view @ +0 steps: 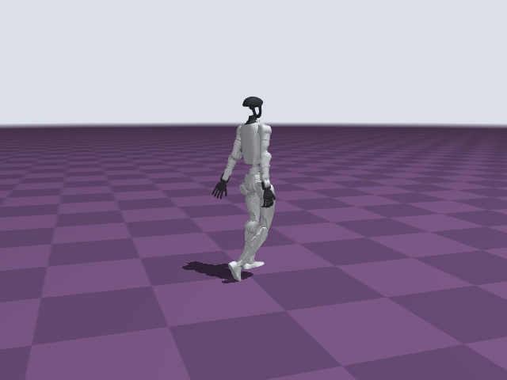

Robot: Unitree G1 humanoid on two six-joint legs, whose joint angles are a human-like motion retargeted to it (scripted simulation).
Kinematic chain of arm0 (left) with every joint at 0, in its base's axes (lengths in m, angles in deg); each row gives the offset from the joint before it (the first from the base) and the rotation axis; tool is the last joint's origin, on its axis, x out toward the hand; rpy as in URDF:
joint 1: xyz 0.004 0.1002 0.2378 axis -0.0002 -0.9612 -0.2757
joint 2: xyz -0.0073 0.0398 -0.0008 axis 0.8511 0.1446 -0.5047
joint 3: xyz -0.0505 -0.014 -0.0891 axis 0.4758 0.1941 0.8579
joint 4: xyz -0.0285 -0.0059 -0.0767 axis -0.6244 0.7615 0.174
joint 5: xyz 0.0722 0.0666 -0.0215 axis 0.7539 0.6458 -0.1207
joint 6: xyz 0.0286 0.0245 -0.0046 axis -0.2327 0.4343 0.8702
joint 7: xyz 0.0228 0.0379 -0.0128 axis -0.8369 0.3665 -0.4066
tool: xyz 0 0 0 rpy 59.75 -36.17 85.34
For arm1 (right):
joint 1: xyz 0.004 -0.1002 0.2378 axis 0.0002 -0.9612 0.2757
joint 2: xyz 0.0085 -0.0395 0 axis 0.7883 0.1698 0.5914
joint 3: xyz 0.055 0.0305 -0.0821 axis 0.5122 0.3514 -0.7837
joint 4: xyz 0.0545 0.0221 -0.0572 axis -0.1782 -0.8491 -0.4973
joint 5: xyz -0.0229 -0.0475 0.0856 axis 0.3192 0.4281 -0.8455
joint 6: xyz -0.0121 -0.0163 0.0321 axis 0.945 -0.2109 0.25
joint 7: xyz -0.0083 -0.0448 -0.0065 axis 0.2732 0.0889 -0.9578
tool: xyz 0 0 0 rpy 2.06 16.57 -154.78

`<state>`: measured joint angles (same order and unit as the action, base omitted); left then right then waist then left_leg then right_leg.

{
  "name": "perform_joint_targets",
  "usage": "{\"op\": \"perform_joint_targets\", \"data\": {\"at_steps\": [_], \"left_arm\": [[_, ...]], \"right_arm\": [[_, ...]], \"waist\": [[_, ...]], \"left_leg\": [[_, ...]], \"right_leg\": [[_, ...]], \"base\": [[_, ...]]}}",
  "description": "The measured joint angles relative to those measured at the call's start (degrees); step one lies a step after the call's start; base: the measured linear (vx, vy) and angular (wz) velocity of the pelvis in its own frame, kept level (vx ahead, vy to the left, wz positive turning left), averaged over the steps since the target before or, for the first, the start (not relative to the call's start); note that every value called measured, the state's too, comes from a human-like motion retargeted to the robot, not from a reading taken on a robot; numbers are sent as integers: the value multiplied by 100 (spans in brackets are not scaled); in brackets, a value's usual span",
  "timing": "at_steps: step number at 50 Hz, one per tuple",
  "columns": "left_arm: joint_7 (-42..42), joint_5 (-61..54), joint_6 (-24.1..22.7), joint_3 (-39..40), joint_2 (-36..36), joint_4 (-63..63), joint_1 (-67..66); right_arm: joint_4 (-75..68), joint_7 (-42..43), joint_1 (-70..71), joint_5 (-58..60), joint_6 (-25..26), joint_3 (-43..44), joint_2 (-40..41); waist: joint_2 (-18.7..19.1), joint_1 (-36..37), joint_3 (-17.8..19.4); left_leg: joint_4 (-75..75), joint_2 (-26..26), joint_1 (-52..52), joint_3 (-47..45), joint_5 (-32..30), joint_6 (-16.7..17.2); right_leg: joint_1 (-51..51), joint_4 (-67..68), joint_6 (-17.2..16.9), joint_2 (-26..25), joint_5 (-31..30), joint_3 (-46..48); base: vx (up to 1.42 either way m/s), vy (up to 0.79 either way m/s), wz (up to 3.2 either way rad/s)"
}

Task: Walk run

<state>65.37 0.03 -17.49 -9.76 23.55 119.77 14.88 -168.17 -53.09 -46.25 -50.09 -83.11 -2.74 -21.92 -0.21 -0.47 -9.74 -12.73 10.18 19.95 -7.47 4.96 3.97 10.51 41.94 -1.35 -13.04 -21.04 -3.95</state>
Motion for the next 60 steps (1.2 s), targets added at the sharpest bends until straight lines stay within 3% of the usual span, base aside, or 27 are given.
{"op": "perform_joint_targets", "data": {"at_steps": [2,7,10,14,18,20,22,24,25,27,29,32,33,35,37,39,44,45,47,49,51,52,53,55,57,58,60], "left_arm": [[-209,-225,37,-75,84,0,446],[-678,-423,-552,204,50,-165,1559],[-326,-781,-939,189,26,-616,2086],[50,-937,-1314,293,-36,-1235,2595],[180,-1020,-1630,312,-117,-1699,2948],[174,-1022,-1775,213,-177,-1796,3021],[162,-892,-1929,100,-273,-1797,2989],[101,-552,-2042,31,-401,-1739,2832],[45,-346,-2072,-5,-479,-1701,2720],[-195,0,-2035,-194,-562,-1550,2429],[-333,269,-1918,-269,-535,-1326,2114],[-215,771,-1710,-254,-620,-1154,1588],[-223,950,-1644,-126,-676,-1110,1359],[-328,1071,-1525,185,-772,-894,964],[-279,892,-1412,330,-787,-587,627],[-93,735,-1251,501,-793,-311,319],[-30,758,-624,1000,-899,0,-380],[-60,736,-511,1050,-924,0,-497],[-137,613,-369,1093,-946,0,-636],[-154,508,-297,1143,-974,0,-701],[-140,426,-227,1219,-972,0,-681],[-156,401,-228,1282,-960,0,-653],[-200,389,-282,1374,-946,0,-618],[-272,322,-502,1614,-922,0,-451],[-168,60,-689,1757,-891,0,-19],[-85,-147,-744,1744,-851,0,303],[4,-588,-853,1673,-920,-266,797]], "right_arm": [[-19,-208,-188,164,-37,35,25],[-239,-165,-558,599,198,-83,42],[-470,1,-664,819,385,-166,51],[-679,-43,-769,902,626,-69,130],[-679,-120,-791,761,714,168,276],[-679,-152,-819,586,679,247,352],[-679,-212,-839,482,662,374,370],[-679,-292,-826,442,643,485,325],[-679,-341,-788,423,635,520,276],[-679,-422,-601,374,665,554,158],[-646,-478,-319,396,643,451,13],[-225,-613,210,549,502,423,-148],[10,-639,363,640,453,387,-165],[489,-687,682,793,287,219,-225],[928,-710,935,865,81,104,-268],[1294,-742,1151,824,-108,-36,-338],[1809,-798,1401,588,-436,-63,-492],[1831,-799,1408,531,-473,-34,-519],[1752,-803,1362,437,-464,62,-542],[1533,-803,1240,398,-391,159,-554],[1146,-816,1042,394,-272,244,-511],[917,-838,908,402,-193,275,-477],[674,-876,745,431,-103,306,-455],[197,-870,421,552,69,364,-377],[-192,-717,168,542,210,371,-314],[-383,-648,99,480,250,397,-304],[-640,-660,-72,436,335,395,-190]], "waist": [[156,-17,-7],[357,-540,4],[343,-827,41],[258,-939,44],[326,-942,24],[523,-1016,32],[653,-1112,-19],[643,-1185,-121],[572,-1135,-209],[455,-1014,-142],[432,-827,64],[-56,-995,-54],[-64,-1038,-38],[-327,-260,-3],[-324,-300,151],[-308,55,257],[-117,640,338],[-115,709,327],[-110,766,369],[-186,793,379],[-381,940,236],[-493,1034,132],[-588,1137,40],[-793,1172,-138],[-1051,936,135],[-1088,834,227],[-748,923,106]], "left_leg": [[198,70,-314,-243,0,72],[555,-103,-913,-485,32,167],[736,-330,-1334,-696,159,168],[1005,-673,-1975,-1126,346,283],[996,-808,-2358,-1467,246,430],[842,-657,-2491,-1404,-51,607],[546,-602,-2549,-1157,-714,897],[87,-772,-2462,-763,-1939,1103],[-201,-987,-2331,-649,-2680,1103],[-1764,-1102,-1782,-381,-3496,1103],[-3462,-1097,-1261,-71,-3496,987],[-3774,-1741,-402,100,-3106,407],[-3919,-1846,-53,343,-2808,259],[-3639,-1747,480,-269,-2256,-291],[-3234,-1490,901,-426,-1710,-884],[-2517,-1034,1213,-903,-1401,-1198],[74,-1113,1710,-633,-1112,-1475],[522,-1099,1757,-841,-905,-1419],[1080,-1232,1720,-1119,-412,-927],[1111,-1178,1520,-1897,-134,-837],[792,-1058,1390,-2126,-187,-1004],[655,-988,1339,-2232,-333,-1103],[645,-1001,1281,-2264,-664,-1182],[424,-1456,1335,-1263,-704,-1688],[-91,-2188,1254,-354,-383,-1855],[-311,-2295,1107,-450,-162,-1837],[-102,-1754,468,-995,115,-1831]], "right_leg": [[501,390,371,166,439,539],[1490,-139,-55,332,927,880],[1955,-1085,75,614,1192,842],[2179,-2774,352,1345,1405,1689],[2165,-4057,495,1273,1709,2164],[2048,-4079,1152,1079,1602,2047],[1899,-3886,1490,1080,1584,2409],[1802,-3750,1542,1181,1358,2157],[1806,-3617,1610,1217,1456,1620],[1616,-3268,1635,1270,1785,1327],[1103,-3214,1635,974,2049,1066],[793,-3466,1635,1400,2135,614],[673,-3519,1635,1370,2170,503],[292,-3827,1635,1216,2125,-349],[115,-3777,1635,1170,2141,-217],[-200,-3870,1635,979,2194,-662],[-976,-3870,1635,666,2572,-1139],[-1124,-3851,1635,658,2656,-1161],[-1502,-3815,1635,628,2653,-983],[-1816,-3699,1635,555,2349,-768],[-2010,-3630,1635,446,1603,-467],[-2066,-3575,1514,432,1073,-269],[-2114,-3454,1152,530,446,-74],[-2054,-2961,146,750,-791,125],[-1445,-631,-865,911,-896,128],[-1136,311,-1222,883,-896,248],[-771,463,-1335,386,-896,89]], "base": [[58,9,-88],[53,3,-13],[59,-6,-43],[60,-12,-79],[71,-20,-78],[92,-32,-21],[86,-24,19],[85,-17,-1],[93,-19,-54],[102,-28,-128],[101,-30,-203],[74,-35,-66],[80,-28,-172],[84,-9,-343],[90,-5,-199],[89,1,-220],[110,10,-144],[114,8,-49],[120,2,-4],[135,-19,18],[130,-45,-9],[125,-38,-28],[134,-17,-20],[150,-1,31],[141,-11,148],[135,-21,150],[111,-14,56]]}}
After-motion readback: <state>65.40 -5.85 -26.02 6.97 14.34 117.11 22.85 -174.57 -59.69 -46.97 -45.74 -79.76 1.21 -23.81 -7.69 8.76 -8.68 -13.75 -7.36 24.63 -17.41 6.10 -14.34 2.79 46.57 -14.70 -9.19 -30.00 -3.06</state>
